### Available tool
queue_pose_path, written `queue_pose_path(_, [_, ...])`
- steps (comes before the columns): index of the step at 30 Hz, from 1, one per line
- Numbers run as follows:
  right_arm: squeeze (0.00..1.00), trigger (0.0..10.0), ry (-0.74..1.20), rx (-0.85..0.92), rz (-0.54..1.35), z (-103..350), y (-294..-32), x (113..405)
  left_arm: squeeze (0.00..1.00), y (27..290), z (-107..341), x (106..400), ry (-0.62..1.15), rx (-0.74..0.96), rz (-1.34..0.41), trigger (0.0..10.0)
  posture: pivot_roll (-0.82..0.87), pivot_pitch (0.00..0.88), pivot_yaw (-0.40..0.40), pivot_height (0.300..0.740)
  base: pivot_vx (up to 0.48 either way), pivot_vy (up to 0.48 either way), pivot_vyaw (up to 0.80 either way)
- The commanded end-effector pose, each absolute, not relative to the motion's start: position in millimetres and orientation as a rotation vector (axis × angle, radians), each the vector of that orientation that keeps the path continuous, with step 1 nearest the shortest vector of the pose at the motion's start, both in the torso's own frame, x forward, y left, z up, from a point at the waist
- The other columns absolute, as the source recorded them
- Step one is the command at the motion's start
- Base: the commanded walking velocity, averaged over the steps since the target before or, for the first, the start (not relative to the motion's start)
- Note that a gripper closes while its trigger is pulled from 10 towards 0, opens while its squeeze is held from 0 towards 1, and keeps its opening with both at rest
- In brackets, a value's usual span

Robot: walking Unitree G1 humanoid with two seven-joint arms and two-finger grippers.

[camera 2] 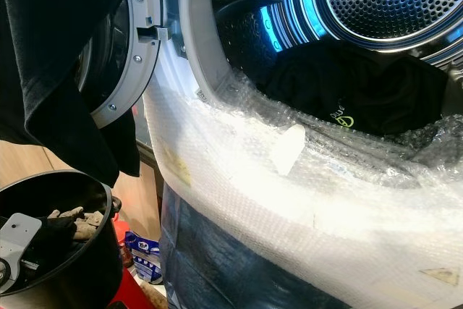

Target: Clothes washing

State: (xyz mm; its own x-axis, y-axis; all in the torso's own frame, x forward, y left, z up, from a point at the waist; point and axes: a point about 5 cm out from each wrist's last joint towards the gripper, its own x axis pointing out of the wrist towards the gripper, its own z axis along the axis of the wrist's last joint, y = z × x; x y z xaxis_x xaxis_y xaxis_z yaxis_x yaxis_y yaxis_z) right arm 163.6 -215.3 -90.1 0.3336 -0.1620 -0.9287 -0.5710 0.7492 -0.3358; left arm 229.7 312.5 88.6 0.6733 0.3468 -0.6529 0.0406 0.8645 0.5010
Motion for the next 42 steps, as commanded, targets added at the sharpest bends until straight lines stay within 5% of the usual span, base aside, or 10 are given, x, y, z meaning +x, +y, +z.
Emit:
queue_pose_path(1, [0.00,10.0,1.213,-0.730,0.309,-88.1,-216.1,167.9,0.00,313.7,78.6,223.5,0.868,0.502,0.186,10.0,0.07,0.000,-0.141,0.740,0.000,0.000,0.00])
queue_pose_path(27, [0.00,10.0,1.212,-0.740,0.377,-89.1,-205.3,169.8,0.00,346.8,82.0,200.6,0.843,0.427,0.448,10.0,0.15,0.000,-0.178,0.740,0.000,0.000,0.00])
queue_pose_path(29, [0.00,10.0,1.213,-0.740,0.385,-89.6,-203.9,169.3,0.00,351.6,83.7,197.0,0.840,0.428,0.471,9.4,0.15,0.000,-0.178,0.740,0.000,0.000,0.00])
queue_pose_path(30, [0.00,10.0,1.215,-0.740,0.388,-90.0,-203.3,168.7,0.00,352.9,83.8,196.1,0.838,0.430,0.473,0.0,0.16,0.000,-0.179,0.740,0.000,0.000,0.00])
queue_pose_path(42, [0.00,10.0,1.210,-0.740,0.413,-89.7,-199.2,170.6,0.00,360.6,84.2,190.1,0.844,0.432,0.496,0.0,0.17,0.000,-0.171,0.740,0.000,0.000,0.00])
